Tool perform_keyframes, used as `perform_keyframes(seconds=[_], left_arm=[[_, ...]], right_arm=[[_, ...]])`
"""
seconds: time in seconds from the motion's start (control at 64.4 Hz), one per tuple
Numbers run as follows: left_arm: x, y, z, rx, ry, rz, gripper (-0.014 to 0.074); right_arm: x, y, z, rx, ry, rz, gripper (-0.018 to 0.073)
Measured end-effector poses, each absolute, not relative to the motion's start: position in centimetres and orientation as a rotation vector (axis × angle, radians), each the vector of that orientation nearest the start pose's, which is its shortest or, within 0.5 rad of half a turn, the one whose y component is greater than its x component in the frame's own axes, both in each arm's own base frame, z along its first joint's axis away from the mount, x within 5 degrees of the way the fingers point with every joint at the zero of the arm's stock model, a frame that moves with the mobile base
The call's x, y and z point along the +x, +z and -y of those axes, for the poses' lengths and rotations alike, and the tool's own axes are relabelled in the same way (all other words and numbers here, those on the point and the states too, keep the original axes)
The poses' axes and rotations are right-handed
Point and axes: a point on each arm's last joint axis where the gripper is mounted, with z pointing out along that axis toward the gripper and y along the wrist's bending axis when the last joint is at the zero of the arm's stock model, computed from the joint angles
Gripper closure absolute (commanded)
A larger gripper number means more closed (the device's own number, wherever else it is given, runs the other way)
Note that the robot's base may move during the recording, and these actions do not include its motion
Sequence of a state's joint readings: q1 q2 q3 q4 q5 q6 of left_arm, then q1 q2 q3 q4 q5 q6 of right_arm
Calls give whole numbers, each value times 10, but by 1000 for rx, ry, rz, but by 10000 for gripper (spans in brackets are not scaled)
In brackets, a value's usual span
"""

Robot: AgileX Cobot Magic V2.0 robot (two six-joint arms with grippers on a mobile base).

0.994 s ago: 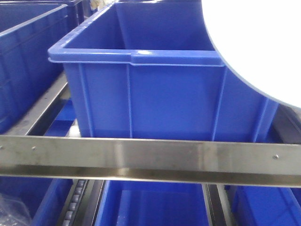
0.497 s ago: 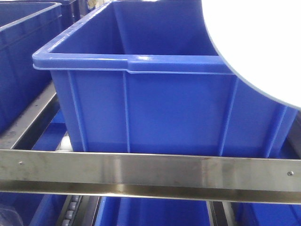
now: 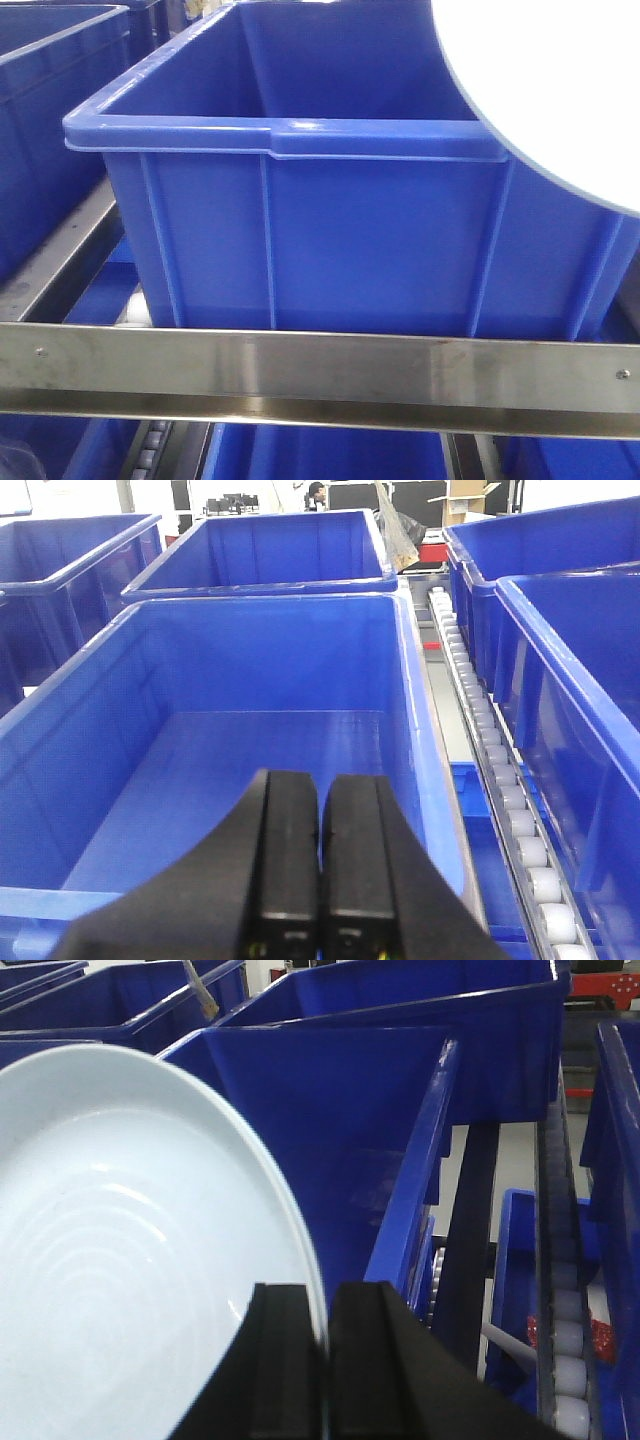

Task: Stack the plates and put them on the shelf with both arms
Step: 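Lower the held plates into the blue bin on the shelf with the right gripper, then open the right gripper to release the plates inside the bin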

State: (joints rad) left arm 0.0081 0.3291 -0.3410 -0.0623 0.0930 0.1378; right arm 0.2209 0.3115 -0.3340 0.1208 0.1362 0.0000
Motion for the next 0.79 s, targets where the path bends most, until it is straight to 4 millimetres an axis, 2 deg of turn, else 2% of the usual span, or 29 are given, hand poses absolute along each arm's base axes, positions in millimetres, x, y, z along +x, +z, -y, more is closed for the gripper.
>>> perform_keyframes(seconds=[0.14,0.249,0.404,0.497,0.621,0.792], left_arm=[[84,298,0,58,62,-1564,514],[84,298,0,58,62,-1564,514],[84,298,0,58,62,-1564,514],[84,298,0,58,62,-1564,514],[84,298,0,58,62,-1564,514],[84,298,0,58,62,-1564,514]], right_arm=[[91,300,-21,-84,273,-1579,508],[113,314,-25,-77,266,-1574,508],[166,331,-39,-82,266,-1600,508],[197,330,-49,-93,270,-1613,498],[236,324,-61,-97,266,-1630,417],[276,308,-72,-83,268,-1667,225]])
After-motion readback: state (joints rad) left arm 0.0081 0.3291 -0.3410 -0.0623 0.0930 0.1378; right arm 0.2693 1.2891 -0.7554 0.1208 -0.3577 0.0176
